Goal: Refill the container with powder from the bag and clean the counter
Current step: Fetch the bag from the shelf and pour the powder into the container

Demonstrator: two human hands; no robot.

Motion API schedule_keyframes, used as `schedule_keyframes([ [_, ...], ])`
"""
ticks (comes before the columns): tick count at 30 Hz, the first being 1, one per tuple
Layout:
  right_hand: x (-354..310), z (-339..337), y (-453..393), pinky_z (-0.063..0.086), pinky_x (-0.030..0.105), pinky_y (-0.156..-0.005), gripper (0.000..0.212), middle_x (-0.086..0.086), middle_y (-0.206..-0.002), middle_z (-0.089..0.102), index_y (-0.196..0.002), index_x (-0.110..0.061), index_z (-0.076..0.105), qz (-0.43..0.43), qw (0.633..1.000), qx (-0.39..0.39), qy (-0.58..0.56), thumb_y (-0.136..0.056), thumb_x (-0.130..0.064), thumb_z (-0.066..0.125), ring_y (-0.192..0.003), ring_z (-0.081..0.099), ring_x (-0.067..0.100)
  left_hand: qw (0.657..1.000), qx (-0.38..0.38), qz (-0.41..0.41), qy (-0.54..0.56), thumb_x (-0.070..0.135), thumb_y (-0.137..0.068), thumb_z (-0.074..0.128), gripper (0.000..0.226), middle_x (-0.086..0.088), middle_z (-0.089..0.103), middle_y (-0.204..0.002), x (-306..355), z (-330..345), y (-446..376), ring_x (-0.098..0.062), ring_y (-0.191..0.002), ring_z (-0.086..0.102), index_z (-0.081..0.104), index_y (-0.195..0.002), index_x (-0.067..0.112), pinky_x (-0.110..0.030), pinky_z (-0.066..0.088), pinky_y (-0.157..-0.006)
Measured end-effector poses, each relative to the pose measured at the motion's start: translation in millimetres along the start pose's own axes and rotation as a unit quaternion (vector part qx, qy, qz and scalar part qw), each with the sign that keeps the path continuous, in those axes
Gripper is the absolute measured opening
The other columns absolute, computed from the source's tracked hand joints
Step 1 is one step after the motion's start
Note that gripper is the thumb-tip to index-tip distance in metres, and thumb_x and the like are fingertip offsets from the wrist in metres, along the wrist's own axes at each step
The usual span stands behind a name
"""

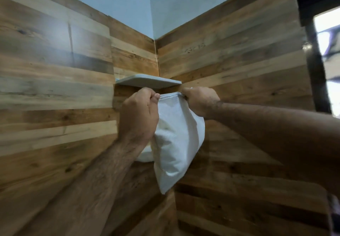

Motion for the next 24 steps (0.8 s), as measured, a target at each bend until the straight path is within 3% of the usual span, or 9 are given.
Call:
schedule_keyframes([
  [4, 33.8, -3.6, 107.7, 0.046, 0.035, -0.068, 0.017, 0.007, -0.106, 0.073, -0.105, -0.029, 0.059, -0.022, 0.986, -0.154, 0.065, -0.103, -0.021, 0.044, -0.085, 0.066, 0.037, 0.995, -0.069, -0.055, 0.037, 0.018, -0.102, 0.071, 0.014, -0.004, 0.067, -0.071, 65.8, -2.2, 70.9, -0.023, -0.063, 0.056, 0.074, -0.091, 0.01, -0.03, 0.04, -0.062],
  [6, 54.1, 4.7, 178.7, 0.048, 0.034, -0.069, 0.023, 0.007, -0.112, 0.074, -0.113, -0.031, 0.065, -0.029, 0.967, -0.232, 0.104, -0.102, -0.023, 0.046, -0.094, 0.07, 0.036, 0.985, -0.134, -0.095, 0.055, 0.02, -0.101, 0.073, 0.015, -0.002, 0.068, -0.07, 101.4, -0.2, 126.3, -0.027, -0.063, 0.058, 0.074, -0.089, 0.012, -0.031, 0.039, -0.06],
  [11, 80.3, 34.3, 384.1, 0.046, 0.029, -0.063, 0.033, 0.004, -0.118, 0.075, -0.125, -0.028, 0.07, -0.054, 0.911, -0.389, 0.129, -0.102, -0.018, 0.049, -0.086, 0.063, 0.027, 0.929, -0.305, -0.187, 0.096, 0.025, -0.102, 0.07, 0.017, -0.006, 0.074, -0.076, 195.2, -4.9, 300.3, -0.032, -0.07, 0.067, 0.074, -0.089, 0.013, -0.037, 0.05, -0.062],
  [15, 97.7, 63.7, 532.2, 0.063, 0.034, -0.081, 0.035, -0.001, -0.117, 0.076, -0.128, -0.034, 0.073, -0.075, 0.88, -0.447, 0.14, -0.103, -0.024, 0.05, -0.098, 0.074, 0.027, 0.872, -0.396, -0.265, 0.112, 0.023, -0.103, 0.069, 0.017, -0.01, 0.077, -0.084, 267.3, -32.6, 435.6, -0.035, -0.079, 0.069, 0.074, -0.09, 0.012, -0.034, 0.04, -0.065],
  [17, 104.5, 71.1, 591.3, 0.063, 0.035, -0.085, 0.037, -0.003, -0.118, 0.077, -0.127, -0.035, 0.074, -0.11, 0.867, -0.461, 0.15, -0.102, -0.023, 0.05, -0.103, 0.076, 0.027, 0.849, -0.432, -0.286, 0.109, 0.023, -0.104, 0.067, 0.018, -0.012, 0.076, -0.085, 298.3, -46.2, 494.5, -0.037, -0.081, 0.069, 0.071, -0.09, 0.012, -0.037, 0.041, -0.065],
  [21, 89.6, 57.6, 678.7, 0.054, 0.03, -0.072, 0.034, -0.005, -0.121, 0.076, -0.125, -0.032, 0.071, -0.181, 0.83, -0.506, 0.149, -0.105, -0.017, 0.049, -0.109, 0.076, 0.025, 0.829, -0.465, -0.294, 0.1, 0.024, -0.104, 0.064, 0.015, -0.012, 0.077, -0.088, 347.8, -80.7, 581.8, -0.039, -0.08, 0.071, 0.074, -0.1, 0.014, -0.043, 0.054, -0.066],
  [24, 80.7, 46.9, 708.6, 0.054, 0.033, -0.066, 0.036, -0.001, -0.113, 0.077, -0.132, -0.025, 0.065, -0.183, 0.833, -0.5, 0.15, -0.106, -0.008, 0.047, -0.101, 0.076, 0.027, 0.807, -0.484, -0.322, 0.106, 0.025, -0.108, 0.063, 0.015, -0.004, 0.078, -0.091, 369.5, -110.2, 617.3, -0.027, -0.079, 0.072, 0.076, -0.11, 0.016, -0.036, 0.057, -0.065],
])
Point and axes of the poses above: each hand's wrist, its own y-axis away from the middle knuckle, its own z-axis out of the palm, x = y × z, the point moved 8 cm from there along -y, towards the middle knuckle
